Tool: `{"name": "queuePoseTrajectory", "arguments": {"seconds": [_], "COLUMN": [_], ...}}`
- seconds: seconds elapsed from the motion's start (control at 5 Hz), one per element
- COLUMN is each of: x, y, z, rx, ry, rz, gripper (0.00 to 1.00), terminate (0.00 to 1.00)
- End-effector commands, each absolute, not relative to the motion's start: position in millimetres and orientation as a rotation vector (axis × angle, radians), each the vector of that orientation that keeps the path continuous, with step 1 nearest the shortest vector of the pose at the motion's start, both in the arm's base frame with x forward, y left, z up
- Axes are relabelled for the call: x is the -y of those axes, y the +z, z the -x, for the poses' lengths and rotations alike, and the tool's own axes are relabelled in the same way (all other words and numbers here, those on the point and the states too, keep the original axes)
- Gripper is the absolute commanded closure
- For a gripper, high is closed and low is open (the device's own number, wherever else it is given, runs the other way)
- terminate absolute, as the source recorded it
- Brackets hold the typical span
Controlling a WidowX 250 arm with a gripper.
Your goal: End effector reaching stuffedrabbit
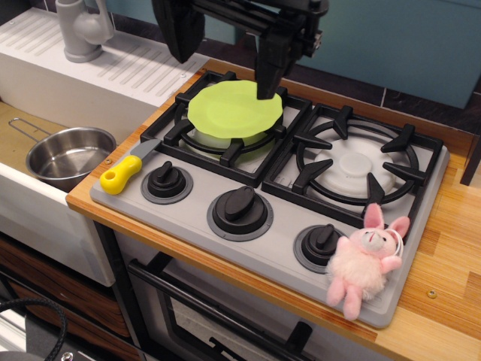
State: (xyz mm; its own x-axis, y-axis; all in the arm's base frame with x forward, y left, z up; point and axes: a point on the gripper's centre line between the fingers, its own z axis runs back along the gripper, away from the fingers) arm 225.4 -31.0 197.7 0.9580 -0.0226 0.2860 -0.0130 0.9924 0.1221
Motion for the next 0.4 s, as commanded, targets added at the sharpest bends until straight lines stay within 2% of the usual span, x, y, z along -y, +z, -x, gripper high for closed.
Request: {"name": "queuePoseTrajectory", "arguments": {"seconds": [0.0, 0.2], "x": [31.0, 60.4], "y": [197.7, 187.5], "z": [-225.4, -246.2], "rx": [0.291, 0.265], "ry": [-0.005, 0.05], "rz": [-0.123, -0.156], "gripper": [0.0, 0.0], "terminate": [0.0, 0.0]}}
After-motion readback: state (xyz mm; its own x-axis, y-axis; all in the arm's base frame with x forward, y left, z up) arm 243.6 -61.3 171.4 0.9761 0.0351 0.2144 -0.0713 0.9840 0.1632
